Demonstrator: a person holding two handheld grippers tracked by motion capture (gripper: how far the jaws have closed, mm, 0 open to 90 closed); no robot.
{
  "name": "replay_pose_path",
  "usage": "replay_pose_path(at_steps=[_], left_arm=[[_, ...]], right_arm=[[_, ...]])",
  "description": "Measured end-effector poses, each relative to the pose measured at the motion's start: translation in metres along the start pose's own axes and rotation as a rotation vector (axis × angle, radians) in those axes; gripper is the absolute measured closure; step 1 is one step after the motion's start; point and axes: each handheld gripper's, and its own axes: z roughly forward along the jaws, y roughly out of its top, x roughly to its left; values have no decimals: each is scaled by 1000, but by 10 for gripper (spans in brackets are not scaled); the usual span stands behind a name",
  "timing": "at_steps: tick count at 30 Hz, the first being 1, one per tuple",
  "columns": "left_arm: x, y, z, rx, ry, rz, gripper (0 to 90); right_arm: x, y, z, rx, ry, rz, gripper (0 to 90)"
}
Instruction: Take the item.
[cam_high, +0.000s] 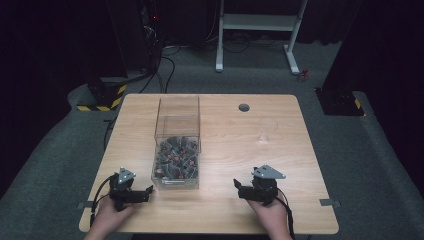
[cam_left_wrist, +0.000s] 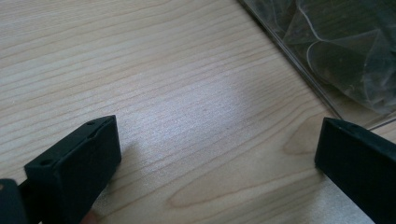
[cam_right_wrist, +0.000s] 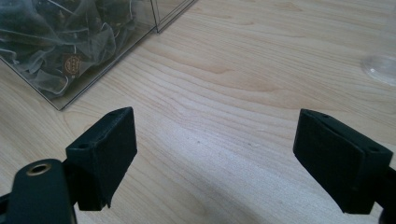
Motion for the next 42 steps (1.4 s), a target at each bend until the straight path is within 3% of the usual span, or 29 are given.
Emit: replay_pose_path(at_steps=[5,7,13,19,26,42], left_arm=[[0,0,0,1,-1,0,6],[0,0,0,1,-1,0,6],[0,0,0,1,-1,0,6],[0,0,0,0,0,0,6],[0,0,0,0,0,0,6],[0,0,0,1,1,1,6]], right_arm=[[-1,4,-3,-9,8,7,136],[-2,7,-3,-2,11,31,131],[-1,11,-3,-11,7,5,135],[0,15,-2,-7,13,25,108],[5,20,0,-20,24,-23,124],[14,41,-5,-60,69,-34,145]])
